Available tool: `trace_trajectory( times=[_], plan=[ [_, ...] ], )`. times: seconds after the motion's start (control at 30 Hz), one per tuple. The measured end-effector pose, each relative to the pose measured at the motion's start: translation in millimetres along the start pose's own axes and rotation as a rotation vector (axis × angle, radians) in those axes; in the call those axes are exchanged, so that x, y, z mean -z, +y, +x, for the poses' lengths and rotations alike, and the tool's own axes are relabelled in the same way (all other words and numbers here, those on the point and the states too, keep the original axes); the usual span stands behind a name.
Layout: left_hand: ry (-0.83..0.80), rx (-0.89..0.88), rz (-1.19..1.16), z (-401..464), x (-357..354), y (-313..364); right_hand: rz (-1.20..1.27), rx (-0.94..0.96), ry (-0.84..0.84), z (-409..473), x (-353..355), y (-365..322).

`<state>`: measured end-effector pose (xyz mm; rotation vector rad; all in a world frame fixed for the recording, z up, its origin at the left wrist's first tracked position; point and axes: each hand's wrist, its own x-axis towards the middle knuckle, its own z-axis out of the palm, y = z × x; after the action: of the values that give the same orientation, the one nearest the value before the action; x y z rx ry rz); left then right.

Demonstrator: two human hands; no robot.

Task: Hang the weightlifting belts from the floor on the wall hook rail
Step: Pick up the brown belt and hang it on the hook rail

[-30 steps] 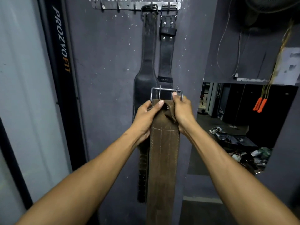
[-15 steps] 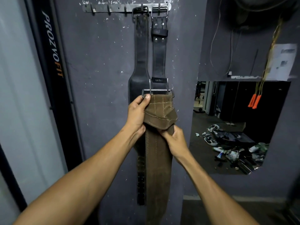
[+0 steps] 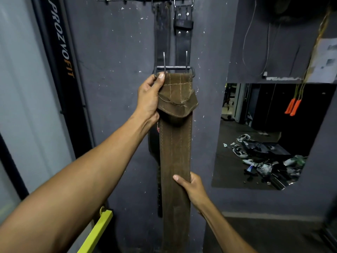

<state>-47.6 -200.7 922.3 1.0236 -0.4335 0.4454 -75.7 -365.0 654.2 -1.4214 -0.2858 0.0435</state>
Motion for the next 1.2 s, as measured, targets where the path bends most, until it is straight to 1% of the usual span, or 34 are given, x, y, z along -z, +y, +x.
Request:
trace_trajectory(
  times=[0.1,0.2,0.3,0.4,0.5,0.57,0.63,0.73,0.8,0.9,0.97,1.07,1.2],
  plan=[
    [0.009,-0.021,0.035,0,2,1,0.021,0.027,-0.075,6,-2,-13],
    [0.039,-0.024,0.062,0,7,-1,0.152,0.125,-0.092,21,-3,-53],
    [0.045,-0.026,0.082,-3,9,-6,0.095,0.275,0.015,43,-6,-120],
    [0.036,-0.023,0.074,-5,7,-12,-0.071,0.434,0.153,61,-15,-187],
    [0.011,-0.039,0.089,-2,2,-15,-0.198,0.583,0.213,77,-29,-229],
    [-0.004,-0.072,0.145,3,-4,-14,-0.250,0.634,0.296,87,-39,-244],
    [0.019,-0.133,0.280,12,-8,-10,-0.305,0.705,0.409,100,-45,-251],
    [0.068,-0.226,0.536,33,-6,0,-0.328,0.766,0.458,123,-55,-253],
    [0.085,-0.265,0.647,52,1,5,-0.331,0.776,0.467,141,-61,-254],
    [0.137,-0.329,0.691,85,15,8,-0.288,0.823,0.426,174,-74,-261],
    [0.161,-0.398,0.704,110,26,9,-0.294,0.864,0.432,199,-85,-270],
    [0.163,-0.516,0.699,152,39,19,-0.316,0.933,0.434,241,-103,-289],
    [0.154,-0.590,0.683,217,56,41,-0.334,0.972,0.426,298,-131,-323]
  ],
)
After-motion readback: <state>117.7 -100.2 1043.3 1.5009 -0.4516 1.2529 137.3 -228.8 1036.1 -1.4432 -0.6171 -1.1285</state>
